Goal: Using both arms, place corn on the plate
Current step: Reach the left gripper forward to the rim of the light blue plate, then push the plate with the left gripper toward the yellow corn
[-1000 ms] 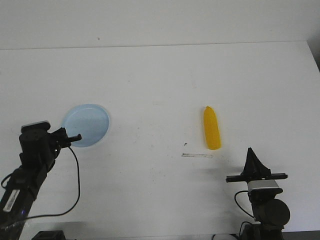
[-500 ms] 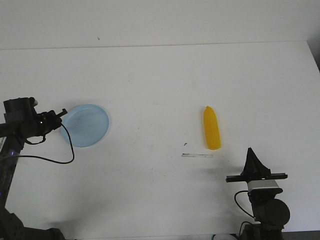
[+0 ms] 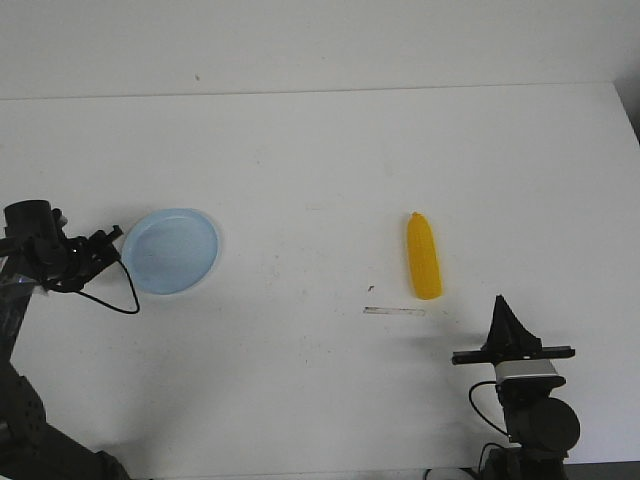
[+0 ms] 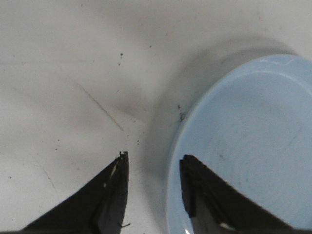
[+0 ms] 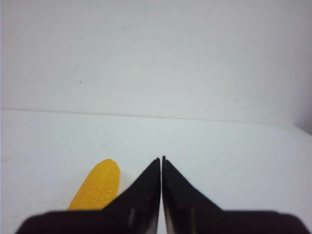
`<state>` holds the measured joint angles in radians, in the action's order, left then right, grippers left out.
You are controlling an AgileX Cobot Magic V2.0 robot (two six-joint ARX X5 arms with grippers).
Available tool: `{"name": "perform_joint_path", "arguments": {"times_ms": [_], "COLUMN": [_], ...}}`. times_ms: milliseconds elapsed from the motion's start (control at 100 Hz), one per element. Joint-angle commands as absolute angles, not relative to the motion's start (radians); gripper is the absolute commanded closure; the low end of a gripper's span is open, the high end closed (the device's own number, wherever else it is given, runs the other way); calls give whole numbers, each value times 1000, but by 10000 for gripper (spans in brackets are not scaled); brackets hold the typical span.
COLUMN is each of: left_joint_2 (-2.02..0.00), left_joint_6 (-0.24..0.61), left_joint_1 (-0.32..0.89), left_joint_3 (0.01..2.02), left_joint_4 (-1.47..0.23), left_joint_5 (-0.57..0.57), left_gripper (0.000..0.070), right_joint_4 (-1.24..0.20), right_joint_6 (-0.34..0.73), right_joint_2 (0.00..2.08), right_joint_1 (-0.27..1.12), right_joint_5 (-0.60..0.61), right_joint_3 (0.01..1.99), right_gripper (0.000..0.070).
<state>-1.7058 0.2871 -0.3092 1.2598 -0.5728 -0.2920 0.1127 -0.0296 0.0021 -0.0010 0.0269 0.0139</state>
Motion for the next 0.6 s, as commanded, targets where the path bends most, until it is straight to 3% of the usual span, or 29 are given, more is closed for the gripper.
{"name": "perform_joint_path", "arguments": {"times_ms": [0,590], "left_joint_2": [-1733,-1766], "left_joint_6": [249,243], "left_joint_1": [-300,-239], "left_joint_3": [1276,1264], "left_joint_4": [-581,-583], "left_joint_5": [-297,-297], "left_gripper": [483,484], "right_joint_4": [119,119], "right_joint_6": [-24,-24], "right_joint_2": [1,1], "right_joint_1": [0,0], "right_joint_5": [27,27], "right_joint_3": [13,13], "right_gripper": [694,694]}}
